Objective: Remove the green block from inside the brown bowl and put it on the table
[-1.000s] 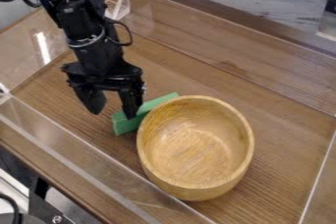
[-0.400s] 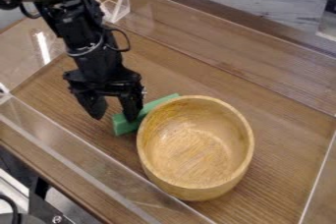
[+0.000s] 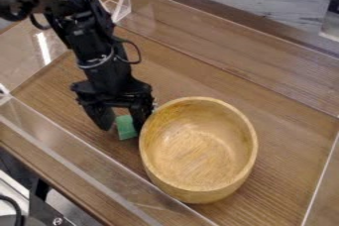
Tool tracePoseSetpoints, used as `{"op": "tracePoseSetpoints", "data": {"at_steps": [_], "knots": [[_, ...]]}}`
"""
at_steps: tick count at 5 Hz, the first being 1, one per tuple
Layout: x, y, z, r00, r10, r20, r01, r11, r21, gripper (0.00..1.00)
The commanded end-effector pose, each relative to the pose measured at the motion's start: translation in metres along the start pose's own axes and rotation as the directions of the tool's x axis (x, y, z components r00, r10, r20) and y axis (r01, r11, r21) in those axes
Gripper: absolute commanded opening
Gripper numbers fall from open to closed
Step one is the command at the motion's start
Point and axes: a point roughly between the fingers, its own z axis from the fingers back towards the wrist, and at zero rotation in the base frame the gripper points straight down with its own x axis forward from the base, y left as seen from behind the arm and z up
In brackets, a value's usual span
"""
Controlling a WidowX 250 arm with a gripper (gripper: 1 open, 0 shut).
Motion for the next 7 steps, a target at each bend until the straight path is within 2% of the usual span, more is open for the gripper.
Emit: {"op": "tracePoseSetpoints", "data": {"at_steps": [1, 2, 3, 4, 5, 6, 7], "knots": [[0.015, 0.002, 0.003, 0.999, -0.019, 0.039, 0.019, 1.0, 0.0, 1.0], [0.014, -0.005, 0.017, 0.999, 0.002, 0.052, -0.002, 1.0, -0.002, 1.0], [0.019, -0.013, 0.034, 0.998, -0.044, 0.051, 0.045, 0.999, -0.012, 1.0], [0.026, -0.023, 0.063, 0.994, -0.086, 0.063, 0.088, 0.996, -0.033, 1.0], [0.032, -0.031, 0.096, 0.987, -0.111, 0.115, 0.12, 0.991, -0.067, 1.0], [0.03, -0.028, 0.114, 0.981, -0.138, 0.136, 0.149, 0.986, -0.075, 1.0], [0.022, -0.029, 0.117, 0.978, -0.158, 0.14, 0.168, 0.983, -0.069, 1.0]]}}
